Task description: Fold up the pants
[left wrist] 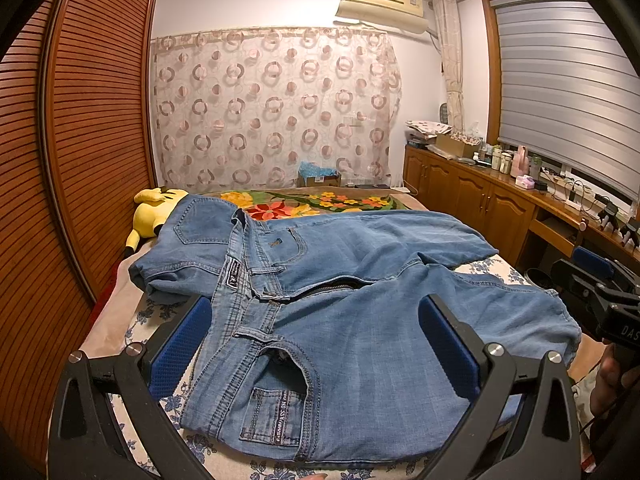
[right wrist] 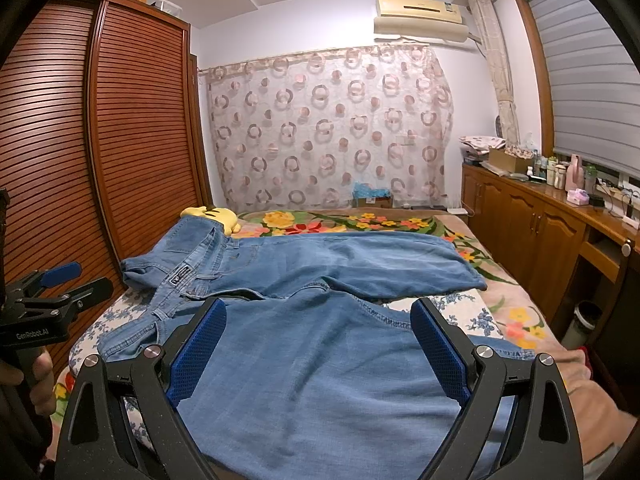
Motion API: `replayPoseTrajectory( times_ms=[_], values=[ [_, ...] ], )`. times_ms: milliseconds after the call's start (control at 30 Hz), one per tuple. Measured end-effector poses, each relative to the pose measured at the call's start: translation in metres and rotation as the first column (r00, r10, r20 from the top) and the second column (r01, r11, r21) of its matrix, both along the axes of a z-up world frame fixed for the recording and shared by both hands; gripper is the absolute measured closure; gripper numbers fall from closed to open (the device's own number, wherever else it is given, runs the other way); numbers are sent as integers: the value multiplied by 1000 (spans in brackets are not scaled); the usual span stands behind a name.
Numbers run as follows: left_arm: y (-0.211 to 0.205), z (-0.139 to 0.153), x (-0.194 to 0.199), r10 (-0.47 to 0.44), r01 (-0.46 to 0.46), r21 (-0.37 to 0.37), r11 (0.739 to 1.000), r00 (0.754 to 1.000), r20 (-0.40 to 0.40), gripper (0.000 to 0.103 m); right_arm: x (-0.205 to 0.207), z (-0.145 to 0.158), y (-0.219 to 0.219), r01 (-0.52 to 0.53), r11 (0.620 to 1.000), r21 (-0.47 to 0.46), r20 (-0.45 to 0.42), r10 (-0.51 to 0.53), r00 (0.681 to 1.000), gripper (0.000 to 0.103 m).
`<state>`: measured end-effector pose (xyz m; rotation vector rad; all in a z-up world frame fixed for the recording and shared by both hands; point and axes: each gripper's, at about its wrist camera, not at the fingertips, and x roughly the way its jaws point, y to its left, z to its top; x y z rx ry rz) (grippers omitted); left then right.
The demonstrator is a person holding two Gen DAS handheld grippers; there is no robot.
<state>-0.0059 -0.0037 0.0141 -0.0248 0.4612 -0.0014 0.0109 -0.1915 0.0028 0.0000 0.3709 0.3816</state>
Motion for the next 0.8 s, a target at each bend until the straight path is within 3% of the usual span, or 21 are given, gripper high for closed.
replayPoseTrajectory(
  times_ms=[367, 800],
  values=[
    [-1, 5, 3, 27, -28, -12, 1000, 997, -77, 0, 12, -11, -3, -9, 999, -44, -44, 7, 999, 9],
    [37, -38, 12, 70, -72, -10, 997, 986, -150, 0, 27, -14, 0, 4, 995, -98, -117, -15, 993, 9]
  ],
)
